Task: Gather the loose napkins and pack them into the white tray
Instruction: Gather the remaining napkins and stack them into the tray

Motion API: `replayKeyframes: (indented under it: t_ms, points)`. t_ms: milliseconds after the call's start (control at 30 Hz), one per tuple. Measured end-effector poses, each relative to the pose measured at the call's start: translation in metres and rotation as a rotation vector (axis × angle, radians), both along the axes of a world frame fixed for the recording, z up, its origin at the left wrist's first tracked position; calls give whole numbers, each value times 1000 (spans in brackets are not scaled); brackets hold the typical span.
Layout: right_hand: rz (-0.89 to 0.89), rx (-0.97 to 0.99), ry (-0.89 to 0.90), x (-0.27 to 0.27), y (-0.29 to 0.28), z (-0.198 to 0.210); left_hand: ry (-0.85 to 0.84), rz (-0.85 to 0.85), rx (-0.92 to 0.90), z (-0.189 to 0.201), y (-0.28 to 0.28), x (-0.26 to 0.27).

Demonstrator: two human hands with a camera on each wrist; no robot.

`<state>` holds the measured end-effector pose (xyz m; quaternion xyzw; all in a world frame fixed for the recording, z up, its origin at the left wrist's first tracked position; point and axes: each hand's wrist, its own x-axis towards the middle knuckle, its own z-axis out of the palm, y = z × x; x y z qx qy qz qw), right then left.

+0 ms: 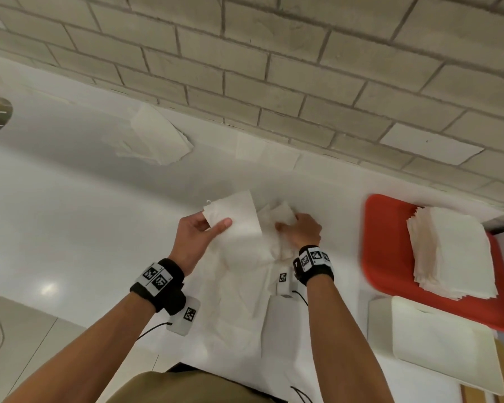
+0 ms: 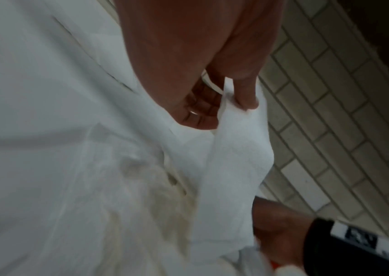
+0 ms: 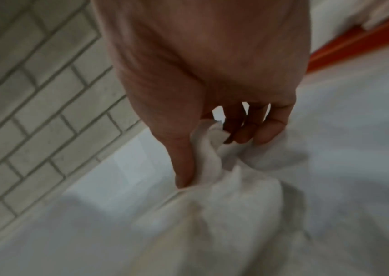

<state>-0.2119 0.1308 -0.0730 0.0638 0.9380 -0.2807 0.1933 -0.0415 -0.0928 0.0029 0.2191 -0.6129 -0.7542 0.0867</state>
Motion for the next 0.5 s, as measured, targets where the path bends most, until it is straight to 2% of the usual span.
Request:
replayKeyframes:
  t_ms: [133, 267, 433, 500]
  points:
    - [-49, -294, 189, 6, 10, 35, 92, -47, -96, 25, -16, -5]
    - [58, -443, 351, 21, 16, 87, 158, -203, -237, 40, -16, -14]
    - [225, -612, 341, 53, 16, 157, 269, -374, -467, 51, 13, -23]
    - [281, -655, 345, 64, 20, 169, 301, -379, -432, 54, 27, -27]
